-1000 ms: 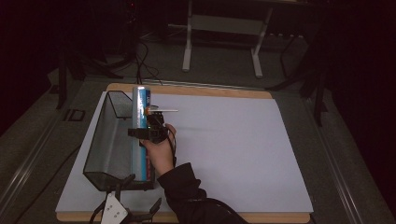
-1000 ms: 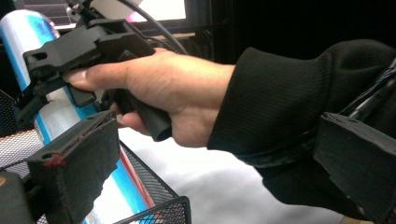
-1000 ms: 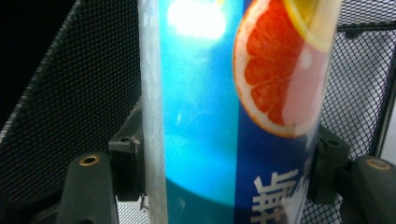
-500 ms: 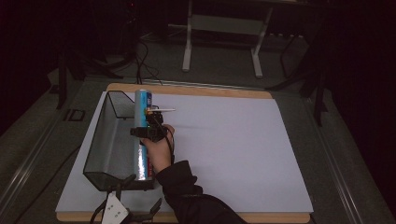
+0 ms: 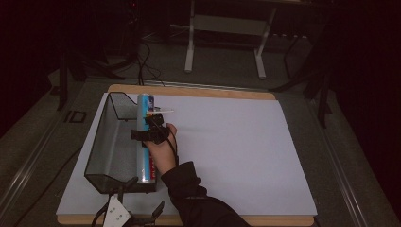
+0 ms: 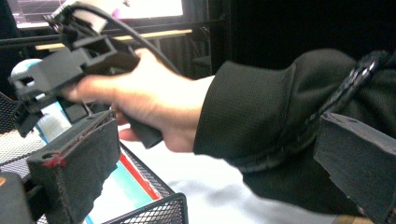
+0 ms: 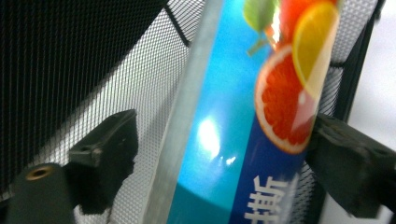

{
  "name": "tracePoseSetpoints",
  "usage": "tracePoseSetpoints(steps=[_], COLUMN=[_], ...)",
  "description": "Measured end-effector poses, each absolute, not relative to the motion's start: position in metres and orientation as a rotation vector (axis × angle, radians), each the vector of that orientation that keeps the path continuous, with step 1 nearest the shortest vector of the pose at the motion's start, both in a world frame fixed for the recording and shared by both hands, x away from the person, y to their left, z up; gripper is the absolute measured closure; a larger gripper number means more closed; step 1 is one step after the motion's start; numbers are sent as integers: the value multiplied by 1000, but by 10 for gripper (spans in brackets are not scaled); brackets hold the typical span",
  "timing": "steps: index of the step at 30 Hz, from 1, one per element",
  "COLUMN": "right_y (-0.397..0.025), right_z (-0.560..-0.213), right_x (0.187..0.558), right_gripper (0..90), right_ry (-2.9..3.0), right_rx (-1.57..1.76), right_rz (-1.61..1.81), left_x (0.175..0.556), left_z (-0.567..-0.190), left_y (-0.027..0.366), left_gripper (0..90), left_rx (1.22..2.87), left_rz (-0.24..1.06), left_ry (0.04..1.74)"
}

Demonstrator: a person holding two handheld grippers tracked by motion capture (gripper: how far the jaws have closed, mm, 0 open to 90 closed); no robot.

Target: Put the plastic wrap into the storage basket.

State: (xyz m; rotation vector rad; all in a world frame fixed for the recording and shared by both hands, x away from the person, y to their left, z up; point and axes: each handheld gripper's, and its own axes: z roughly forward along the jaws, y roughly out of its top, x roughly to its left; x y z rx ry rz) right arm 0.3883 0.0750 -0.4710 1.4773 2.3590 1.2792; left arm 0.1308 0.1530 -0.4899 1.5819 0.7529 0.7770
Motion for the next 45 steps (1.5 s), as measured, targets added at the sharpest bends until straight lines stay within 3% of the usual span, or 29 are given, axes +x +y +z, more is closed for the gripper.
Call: tracePoseSetpoints(steps=[15, 20, 45], right_y=[22, -13, -116], right_z=[-423, -412, -429], right_x=[387, 378, 325], right_gripper=[110, 108, 110], right_ry=[2378, 2346, 2251], right_rx=[1069, 1015, 927], right_rz=[1388, 1413, 1379], left_x=[133, 133, 135], left_z=[-490, -490, -493], left_y=[151, 150, 145], left_gripper=[11, 12, 12], left_rx=[1584, 1588, 1617], left_rz=[749, 743, 724], left_ry=[757, 758, 753])
